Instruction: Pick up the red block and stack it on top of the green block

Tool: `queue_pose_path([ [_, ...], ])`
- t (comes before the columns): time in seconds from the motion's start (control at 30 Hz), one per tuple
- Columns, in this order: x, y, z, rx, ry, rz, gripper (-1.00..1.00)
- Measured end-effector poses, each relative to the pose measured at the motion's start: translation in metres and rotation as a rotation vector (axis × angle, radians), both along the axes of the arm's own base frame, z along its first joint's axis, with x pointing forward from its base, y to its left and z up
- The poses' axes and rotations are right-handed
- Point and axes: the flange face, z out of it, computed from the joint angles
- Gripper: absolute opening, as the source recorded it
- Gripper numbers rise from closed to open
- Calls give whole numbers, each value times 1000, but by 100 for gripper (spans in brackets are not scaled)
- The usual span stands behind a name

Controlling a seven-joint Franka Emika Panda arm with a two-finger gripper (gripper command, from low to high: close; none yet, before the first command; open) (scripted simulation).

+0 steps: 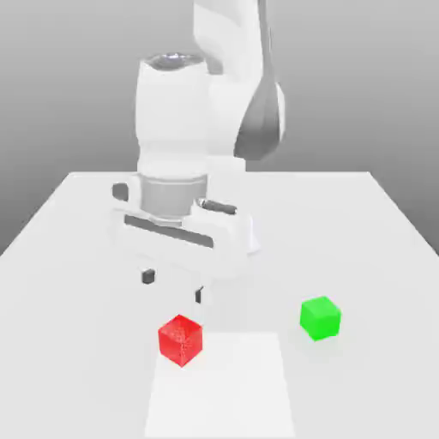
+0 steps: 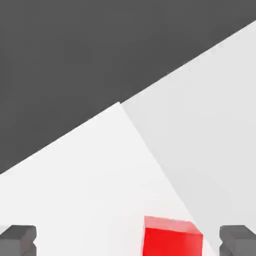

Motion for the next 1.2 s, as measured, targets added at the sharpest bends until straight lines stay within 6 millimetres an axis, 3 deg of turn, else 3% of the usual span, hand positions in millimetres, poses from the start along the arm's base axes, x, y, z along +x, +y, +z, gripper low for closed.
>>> queue_pose_path([
  [0.2,-8,0,-62,7,24,-21,0],
  [0.23,-9,0,-68,7,24,-20,-100],
  [0.47,-9,0,-69,6,23,-21,-100],
  [0.7,-9,0,-14,6,24,-20,-100],
  [0.8,-7,41,2,13,20,4,-100],
  [0.93,-15,110,16,20,18,39,-100],
  [1.1,-47,192,28,17,21,87,-100],
  [1.2,-73,230,30,7,23,111,-100],
])
